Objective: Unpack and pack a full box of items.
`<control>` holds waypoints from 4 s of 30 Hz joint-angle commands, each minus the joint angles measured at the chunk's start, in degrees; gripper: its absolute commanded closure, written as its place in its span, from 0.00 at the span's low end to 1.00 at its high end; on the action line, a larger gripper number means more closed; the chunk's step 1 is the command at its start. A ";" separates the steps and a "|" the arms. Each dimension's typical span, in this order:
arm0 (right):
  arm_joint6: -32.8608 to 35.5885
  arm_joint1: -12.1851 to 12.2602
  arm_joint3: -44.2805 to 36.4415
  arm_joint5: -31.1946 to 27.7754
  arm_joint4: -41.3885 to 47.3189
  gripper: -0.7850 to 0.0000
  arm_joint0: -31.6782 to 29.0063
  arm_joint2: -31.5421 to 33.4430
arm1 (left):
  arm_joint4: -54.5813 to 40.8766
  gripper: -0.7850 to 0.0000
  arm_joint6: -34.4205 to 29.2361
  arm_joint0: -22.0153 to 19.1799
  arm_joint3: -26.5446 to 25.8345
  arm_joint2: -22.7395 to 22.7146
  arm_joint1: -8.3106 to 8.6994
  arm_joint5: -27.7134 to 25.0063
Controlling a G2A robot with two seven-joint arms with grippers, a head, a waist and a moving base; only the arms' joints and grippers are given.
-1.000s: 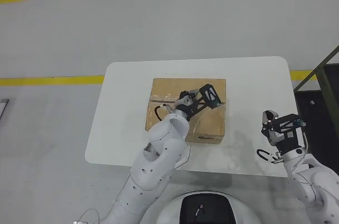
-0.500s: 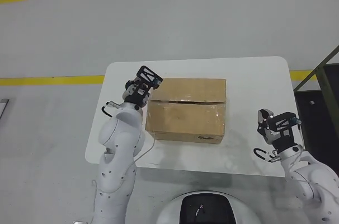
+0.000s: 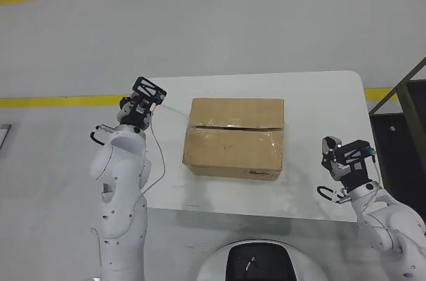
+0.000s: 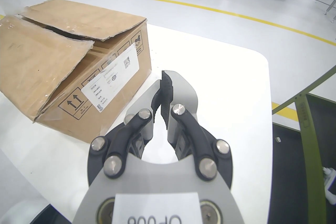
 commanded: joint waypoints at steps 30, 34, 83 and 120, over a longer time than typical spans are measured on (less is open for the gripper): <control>1.61 -0.10 -0.36 0.17 -1.01 1.00 0.22 -0.52 | 1.24 0.00 -0.89 2.26 5.72 -9.49 2.32 5.06; 1.89 -0.11 -0.52 0.07 -1.02 1.00 0.41 -0.52 | -0.49 0.00 -0.69 2.57 6.21 -11.26 2.53 6.73; 4.08 -1.93 9.33 -5.94 9.44 1.00 13.81 -15.61 | -57.42 0.00 13.68 2.46 9.58 -17.44 2.68 19.92; 3.82 -1.23 1.74 -4.42 7.62 1.00 11.56 -9.56 | -39.75 0.00 3.96 1.41 1.32 -2.46 5.86 6.84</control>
